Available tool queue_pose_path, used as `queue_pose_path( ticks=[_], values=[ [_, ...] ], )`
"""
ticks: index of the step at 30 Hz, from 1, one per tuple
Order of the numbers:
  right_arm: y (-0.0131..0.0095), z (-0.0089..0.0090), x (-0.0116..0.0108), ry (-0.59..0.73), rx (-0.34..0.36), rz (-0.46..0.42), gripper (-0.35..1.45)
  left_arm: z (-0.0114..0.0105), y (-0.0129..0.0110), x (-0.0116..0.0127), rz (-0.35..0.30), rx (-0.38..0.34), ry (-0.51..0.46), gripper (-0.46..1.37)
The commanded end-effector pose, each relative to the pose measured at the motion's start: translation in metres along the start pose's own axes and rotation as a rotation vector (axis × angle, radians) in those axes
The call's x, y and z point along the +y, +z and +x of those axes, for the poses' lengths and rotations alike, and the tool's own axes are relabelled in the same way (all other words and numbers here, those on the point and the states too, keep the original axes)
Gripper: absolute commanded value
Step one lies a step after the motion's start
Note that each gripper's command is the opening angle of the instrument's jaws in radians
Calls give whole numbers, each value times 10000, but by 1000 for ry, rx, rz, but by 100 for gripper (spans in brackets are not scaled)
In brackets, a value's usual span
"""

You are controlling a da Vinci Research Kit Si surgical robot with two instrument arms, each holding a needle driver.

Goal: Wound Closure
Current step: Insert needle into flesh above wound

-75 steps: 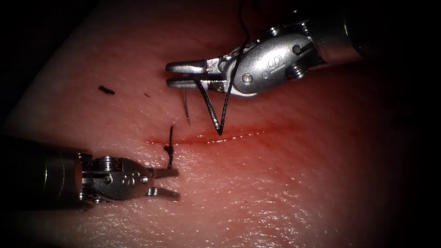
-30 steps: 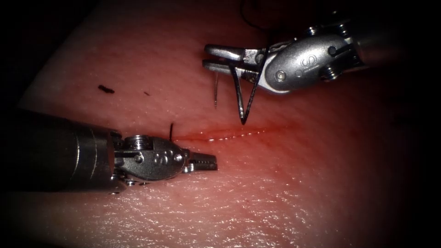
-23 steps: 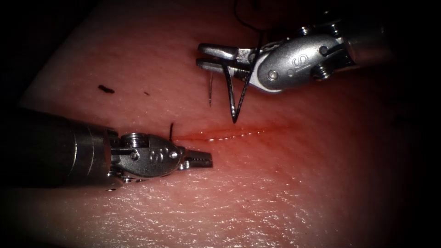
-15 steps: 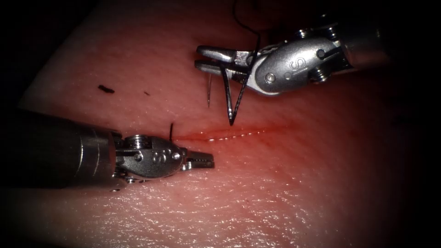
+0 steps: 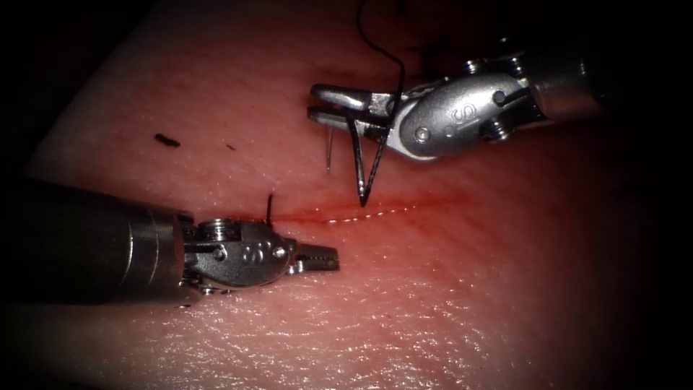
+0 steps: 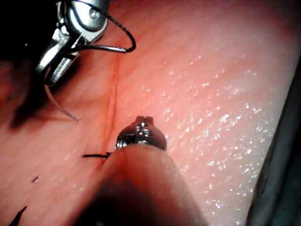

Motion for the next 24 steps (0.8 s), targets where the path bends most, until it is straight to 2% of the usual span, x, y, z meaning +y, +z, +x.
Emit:
queue_pose_path(
  ticks=[1,16,24],
  values=[
    [0,0,0,1,-3,-4,-35,0,0,-1,1,0,1,-14],
    [2,11,11,6,-14,-10,-35,-1,-1,0,0,0,1,-16],
    [6,11,5,1,-15,-14,-35,-2,-3,0,-3,1,3,-17]
  ],
)
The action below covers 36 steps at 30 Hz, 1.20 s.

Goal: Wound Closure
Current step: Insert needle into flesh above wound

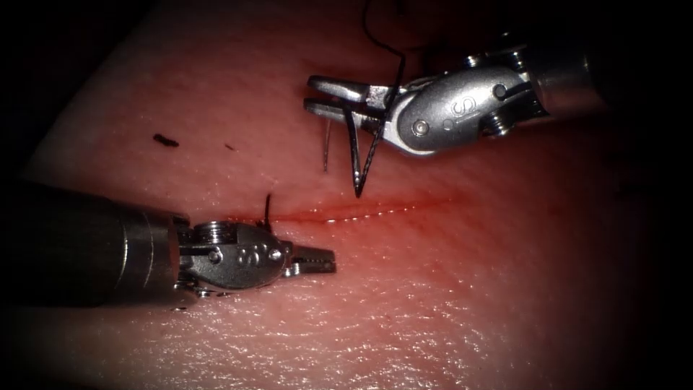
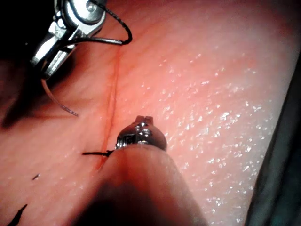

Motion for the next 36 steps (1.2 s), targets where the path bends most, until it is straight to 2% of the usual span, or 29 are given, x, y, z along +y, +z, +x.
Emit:
queue_pose_path(
  ticks=[1,14,19,26,36],
  values=[
    [0,-1,-2,-3,1,-2,-35,0,0,0,-1,0,0,-16],
    [-9,-8,-44,-25,-13,23,-35,-1,-2,0,-3,0,-5,-16],
    [-17,-21,-66,-20,-36,10,-35,-4,-7,0,-7,1,-8,-16],
    [-16,-44,-101,12,-58,43,-35,-5,-7,0,-6,3,-13,-17],
    [-23,-56,-128,53,-106,50,-35,-5,-6,2,-3,6,-12,-17]
  ],
)
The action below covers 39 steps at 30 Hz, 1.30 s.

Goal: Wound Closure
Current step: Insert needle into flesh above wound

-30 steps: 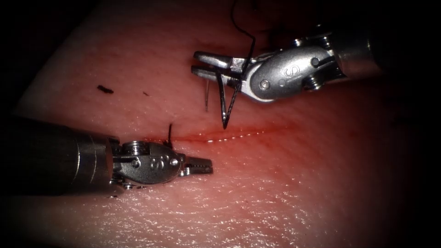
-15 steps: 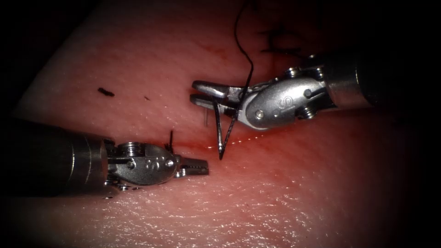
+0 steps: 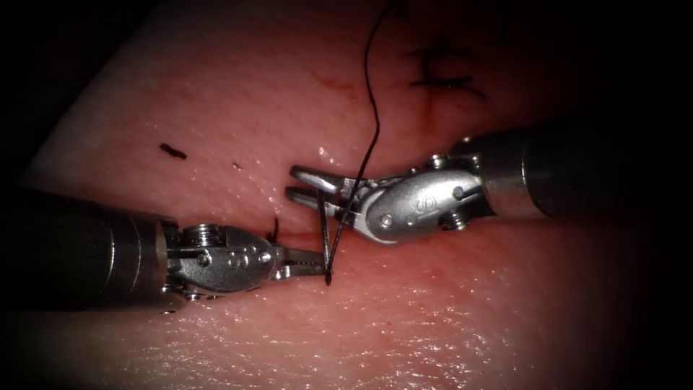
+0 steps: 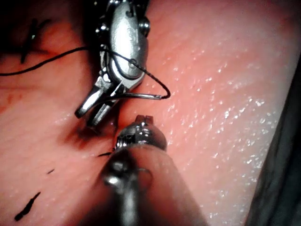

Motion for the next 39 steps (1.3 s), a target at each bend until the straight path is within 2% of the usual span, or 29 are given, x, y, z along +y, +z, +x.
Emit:
queue_pose_path(
  ticks=[1,7,10,17,21,31,39],
  values=[
    [-1,-1,-3,4,-10,1,-35,-1,0,0,0,0,2,-17],
    [-3,-12,-15,34,-32,16,-35,-2,0,-1,-1,0,3,-18],
    [-4,-20,-22,56,-69,45,-35,-4,0,0,-1,0,5,-19],
    [-9,-28,-23,97,-96,51,-35,-9,-3,4,-2,-1,4,-21],
    [-11,-31,-30,108,-158,77,-35,-14,-3,6,0,2,3,-23],
    [-16,-35,-34,150,-254,127,-35,-18,-7,12,5,-3,2,-22],
    [-16,-54,-49,241,-344,211,-35,-14,-4,11,7,-3,-1,-22]
  ],
)
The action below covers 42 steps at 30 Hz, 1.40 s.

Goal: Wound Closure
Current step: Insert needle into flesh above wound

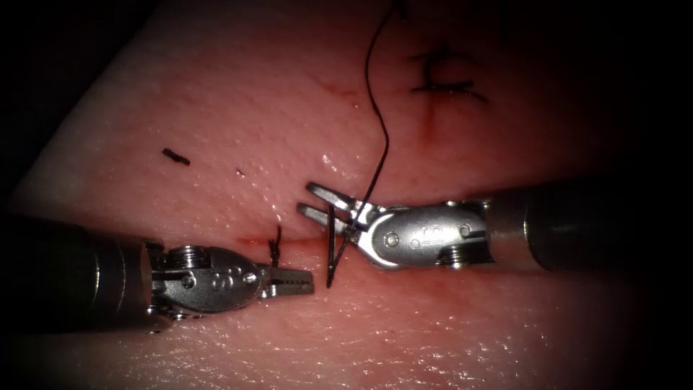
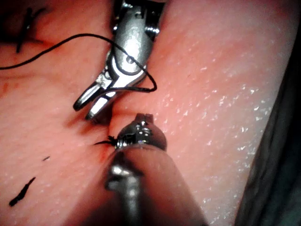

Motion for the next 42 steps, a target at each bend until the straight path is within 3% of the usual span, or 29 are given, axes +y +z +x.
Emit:
queue_pose_path(
  ticks=[1,11,20,24,27,32,42],
  values=[
    [1,-1,-1,5,-9,12,-35,0,1,0,-1,-1,-1,-22],
    [1,-17,-10,58,-112,111,-35,-2,1,-3,-4,0,1,-24],
    [-4,-29,-8,105,-154,139,-35,-1,6,-7,-1,1,-1,-25],
    [-15,-11,14,147,-41,74,-35,0,11,-9,3,1,-1,-20],
    [-23,13,33,85,-3,51,-35,-3,17,-15,9,7,2,-22],
    [-23,36,52,31,24,35,-35,-9,36,-21,24,11,-2,-26],
    [-16,50,61,-34,62,12,-35,-34,55,-18,26,6,-16,-29]
  ],
)
